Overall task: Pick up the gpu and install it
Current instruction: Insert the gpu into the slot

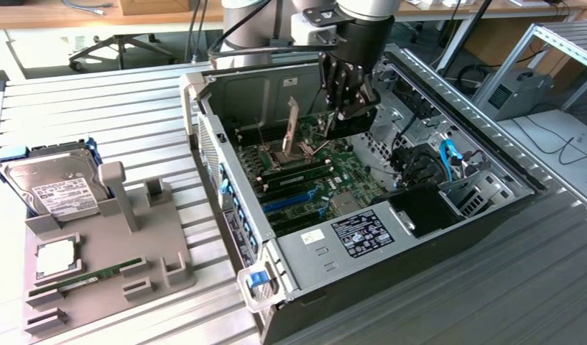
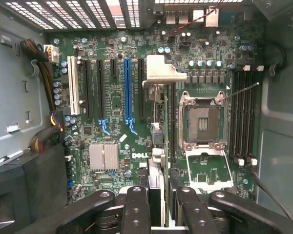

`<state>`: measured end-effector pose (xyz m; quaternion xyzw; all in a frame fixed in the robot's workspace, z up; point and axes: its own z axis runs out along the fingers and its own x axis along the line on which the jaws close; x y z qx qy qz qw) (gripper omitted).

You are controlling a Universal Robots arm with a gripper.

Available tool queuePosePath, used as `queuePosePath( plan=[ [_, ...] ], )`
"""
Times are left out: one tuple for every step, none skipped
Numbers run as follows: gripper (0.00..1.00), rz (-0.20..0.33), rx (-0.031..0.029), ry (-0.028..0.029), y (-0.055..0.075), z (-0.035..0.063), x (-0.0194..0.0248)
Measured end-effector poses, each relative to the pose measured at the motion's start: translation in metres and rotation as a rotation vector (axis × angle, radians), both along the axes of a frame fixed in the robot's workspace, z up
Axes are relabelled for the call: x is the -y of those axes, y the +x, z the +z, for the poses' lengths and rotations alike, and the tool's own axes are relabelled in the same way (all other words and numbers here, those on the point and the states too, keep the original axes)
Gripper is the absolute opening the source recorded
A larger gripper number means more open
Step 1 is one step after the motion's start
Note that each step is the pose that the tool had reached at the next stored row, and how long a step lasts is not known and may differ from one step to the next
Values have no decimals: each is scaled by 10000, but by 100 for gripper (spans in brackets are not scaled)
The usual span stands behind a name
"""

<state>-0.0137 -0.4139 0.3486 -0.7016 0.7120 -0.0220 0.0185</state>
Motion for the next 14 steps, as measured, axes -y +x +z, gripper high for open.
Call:
queuePosePath(
  plan=[
    [27, 0, 0, -1, 0, -1, 2],
    [27, 0, 0, -1, 0, -4, 5],
    [27, 0, 0, -1, 0, -6, 7],
    [27, 1, 0, -1, 0, -8, 9],
    [27, 0, -1, -1, 0, -9, 11],
    [27, 1, -1, -1, 0, -11, 13],
    [27, 0, 0, -1, 0, -12, 14],
    [27, 1, 0, -1, 0, -13, 16],
    [27, 0, 0, -1, 0, -15, 18],
    [27, 0, 0, -1, 0, -16, 19],
    [27, 0, 0, 0, 0, -19, 21],
    [27, 0, 0, 0, 0, -20, 23],
    [27, 1, 0, 0, 0, -21, 25],
    [27, 0, 0, -1, 0, -24, 28]
  ],
)
